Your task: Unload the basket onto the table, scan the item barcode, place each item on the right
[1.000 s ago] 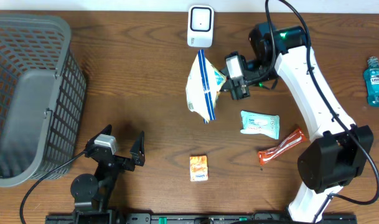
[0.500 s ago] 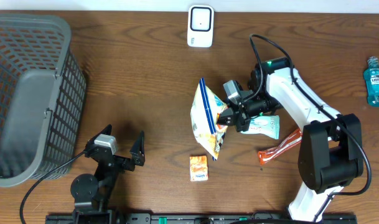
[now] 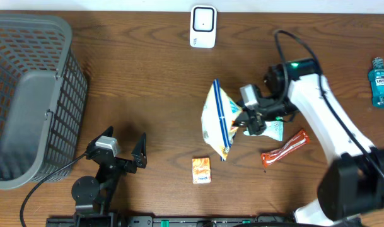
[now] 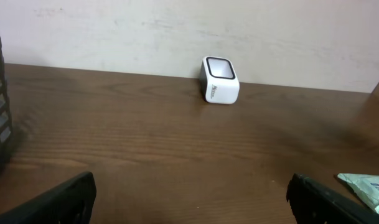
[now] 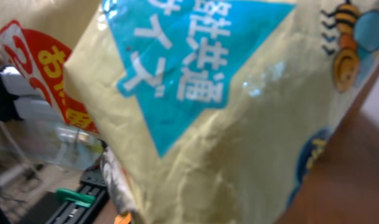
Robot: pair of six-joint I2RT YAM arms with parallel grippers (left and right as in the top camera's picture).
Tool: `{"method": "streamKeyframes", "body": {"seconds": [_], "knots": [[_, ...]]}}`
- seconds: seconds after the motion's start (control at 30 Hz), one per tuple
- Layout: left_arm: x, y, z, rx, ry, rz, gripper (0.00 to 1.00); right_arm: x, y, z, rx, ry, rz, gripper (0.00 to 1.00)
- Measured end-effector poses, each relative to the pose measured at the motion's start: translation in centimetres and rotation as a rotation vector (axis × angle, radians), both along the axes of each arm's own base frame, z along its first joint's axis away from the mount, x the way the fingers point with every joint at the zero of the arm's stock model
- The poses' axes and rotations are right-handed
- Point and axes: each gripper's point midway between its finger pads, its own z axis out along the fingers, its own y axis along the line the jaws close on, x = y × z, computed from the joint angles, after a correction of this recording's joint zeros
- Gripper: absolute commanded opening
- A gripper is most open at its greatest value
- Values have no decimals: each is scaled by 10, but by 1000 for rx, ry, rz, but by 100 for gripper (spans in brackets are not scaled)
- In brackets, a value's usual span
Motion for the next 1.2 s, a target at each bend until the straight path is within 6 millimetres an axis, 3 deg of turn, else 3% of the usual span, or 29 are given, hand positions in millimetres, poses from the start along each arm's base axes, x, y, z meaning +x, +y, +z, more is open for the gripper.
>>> {"method": "streamKeyframes", "body": {"seconds": [0.3, 0.57, 0.7, 0.9, 1.0, 1.07, 1.2], "knots": [[0, 0, 0, 0, 0, 0, 98, -1, -37, 52, 64, -384, -140, 1], [0, 0, 0, 0, 0, 0, 98, -25, -50, 88, 87, -637, -185, 1], [0, 0, 0, 0, 0, 0, 98, -31, -51, 90, 78, -654, -186, 1], [0, 0, 0, 0, 0, 0, 98, -29, -53, 75, -14, -637, -179, 1], [0, 0, 0, 0, 0, 0, 98, -15, -56, 59, -118, -683, -180, 2], [0, 0, 0, 0, 0, 0, 98, 5, -61, 47, -213, -675, -215, 2], [0, 0, 0, 0, -1, 0, 98, 76, -72, 27, -374, -515, -414, 1]]}}
